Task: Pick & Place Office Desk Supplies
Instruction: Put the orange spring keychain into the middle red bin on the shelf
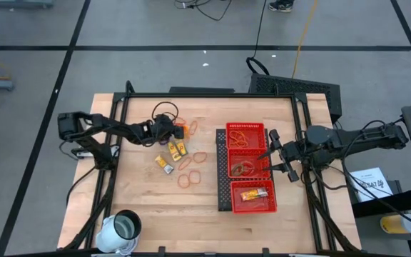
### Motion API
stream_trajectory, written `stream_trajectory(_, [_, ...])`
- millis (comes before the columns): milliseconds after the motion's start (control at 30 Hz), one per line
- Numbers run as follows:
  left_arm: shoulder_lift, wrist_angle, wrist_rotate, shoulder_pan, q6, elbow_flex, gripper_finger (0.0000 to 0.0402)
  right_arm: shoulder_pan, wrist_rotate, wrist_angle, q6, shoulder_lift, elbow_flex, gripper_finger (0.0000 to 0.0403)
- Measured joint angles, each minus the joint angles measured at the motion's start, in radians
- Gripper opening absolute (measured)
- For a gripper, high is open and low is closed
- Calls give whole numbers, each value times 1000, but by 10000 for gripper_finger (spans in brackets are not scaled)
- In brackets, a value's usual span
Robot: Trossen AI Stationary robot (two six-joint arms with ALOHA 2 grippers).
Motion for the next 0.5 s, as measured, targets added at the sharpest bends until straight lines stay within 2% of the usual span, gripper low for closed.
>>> stream_trajectory(233, [71, 98, 36, 30, 37, 1, 253, 0, 0, 0, 2, 0, 0, 164])
stream_trajectory(500, [85, 134, 49, 42, 59, 1, 253, 0, 0, 0, 2, 0, 0, 164])
